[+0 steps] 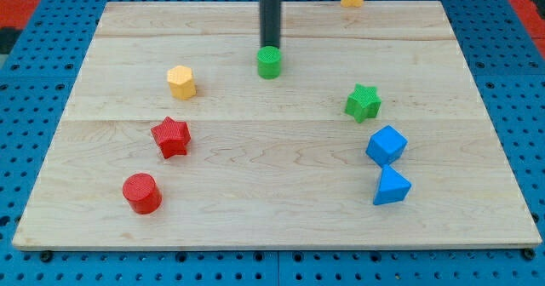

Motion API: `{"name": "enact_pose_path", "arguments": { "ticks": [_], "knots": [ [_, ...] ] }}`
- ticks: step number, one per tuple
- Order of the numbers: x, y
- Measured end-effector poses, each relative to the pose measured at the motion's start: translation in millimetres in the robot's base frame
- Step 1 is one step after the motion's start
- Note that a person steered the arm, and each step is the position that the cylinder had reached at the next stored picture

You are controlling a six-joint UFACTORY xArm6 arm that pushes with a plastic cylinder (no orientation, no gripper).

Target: Move the green circle towards the center of the board

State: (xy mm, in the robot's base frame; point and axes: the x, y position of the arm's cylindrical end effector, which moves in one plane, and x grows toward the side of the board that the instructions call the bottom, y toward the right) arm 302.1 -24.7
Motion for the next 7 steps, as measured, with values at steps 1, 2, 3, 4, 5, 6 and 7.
{"name": "enact_pose_path", "arguments": {
  "ticks": [1, 2, 3, 4, 5, 6, 7],
  "knots": [
    [3.0, 12.9],
    [12.3, 52.4],
    [35.3, 67.6],
    [0.6, 53.2],
    [-34.0, 2.5],
    [-12.0, -13.7],
    [12.0, -15.2]
  ]
}}
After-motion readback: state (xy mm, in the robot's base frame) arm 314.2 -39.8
